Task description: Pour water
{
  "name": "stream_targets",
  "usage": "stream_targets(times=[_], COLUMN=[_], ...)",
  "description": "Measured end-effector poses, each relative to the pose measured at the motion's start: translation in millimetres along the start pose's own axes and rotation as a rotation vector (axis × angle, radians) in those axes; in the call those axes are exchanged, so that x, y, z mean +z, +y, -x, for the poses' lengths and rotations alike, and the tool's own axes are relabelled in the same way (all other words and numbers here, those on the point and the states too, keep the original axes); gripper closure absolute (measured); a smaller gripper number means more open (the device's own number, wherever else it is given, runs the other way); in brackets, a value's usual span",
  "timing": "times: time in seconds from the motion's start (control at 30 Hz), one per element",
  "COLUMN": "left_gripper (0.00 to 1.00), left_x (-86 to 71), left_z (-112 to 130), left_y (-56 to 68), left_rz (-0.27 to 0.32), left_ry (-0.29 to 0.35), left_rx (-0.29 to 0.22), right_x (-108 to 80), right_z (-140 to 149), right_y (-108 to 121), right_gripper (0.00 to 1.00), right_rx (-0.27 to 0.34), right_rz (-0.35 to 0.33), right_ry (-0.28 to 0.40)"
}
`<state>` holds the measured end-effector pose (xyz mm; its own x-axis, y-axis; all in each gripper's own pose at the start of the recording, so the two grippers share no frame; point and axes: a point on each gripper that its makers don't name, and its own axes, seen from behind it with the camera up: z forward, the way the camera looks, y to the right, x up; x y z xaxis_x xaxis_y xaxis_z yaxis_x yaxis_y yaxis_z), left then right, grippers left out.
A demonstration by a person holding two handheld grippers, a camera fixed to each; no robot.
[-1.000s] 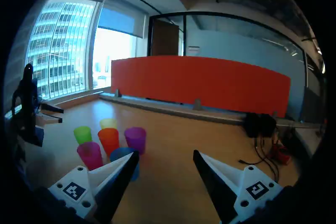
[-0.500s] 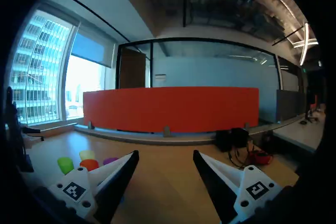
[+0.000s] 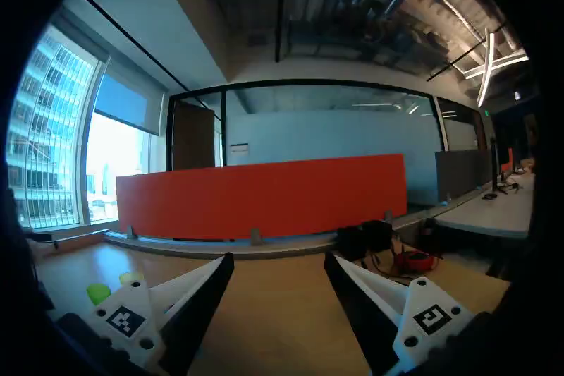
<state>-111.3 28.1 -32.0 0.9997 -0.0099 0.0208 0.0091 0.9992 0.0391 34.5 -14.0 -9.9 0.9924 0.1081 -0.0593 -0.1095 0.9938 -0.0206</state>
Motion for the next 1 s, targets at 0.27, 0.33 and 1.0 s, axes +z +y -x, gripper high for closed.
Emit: stream_targets(times=[0.27,0.33,1.0], left_gripper=[0.06,0.06,0.06], left_x=[1.0,1.9,9.5], left_z=[0,3,33], left_y=[-6.2,-5.4,2.7], left_rz=[-0.024,-0.025,-0.031], left_ry=[0.008,0.008,0.022], left_rx=[-0.004,-0.011,-0.007], right_x=[-3.2,-4.9,-6.7], right_z=[3,3,15], right_y=[3,3,1], right_gripper=[0.01,0.01,0.01], right_rx=[-0.042,-0.047,-0.052], right_rz=[0.033,0.040,0.040], right_ry=[0.005,0.006,-0.014])
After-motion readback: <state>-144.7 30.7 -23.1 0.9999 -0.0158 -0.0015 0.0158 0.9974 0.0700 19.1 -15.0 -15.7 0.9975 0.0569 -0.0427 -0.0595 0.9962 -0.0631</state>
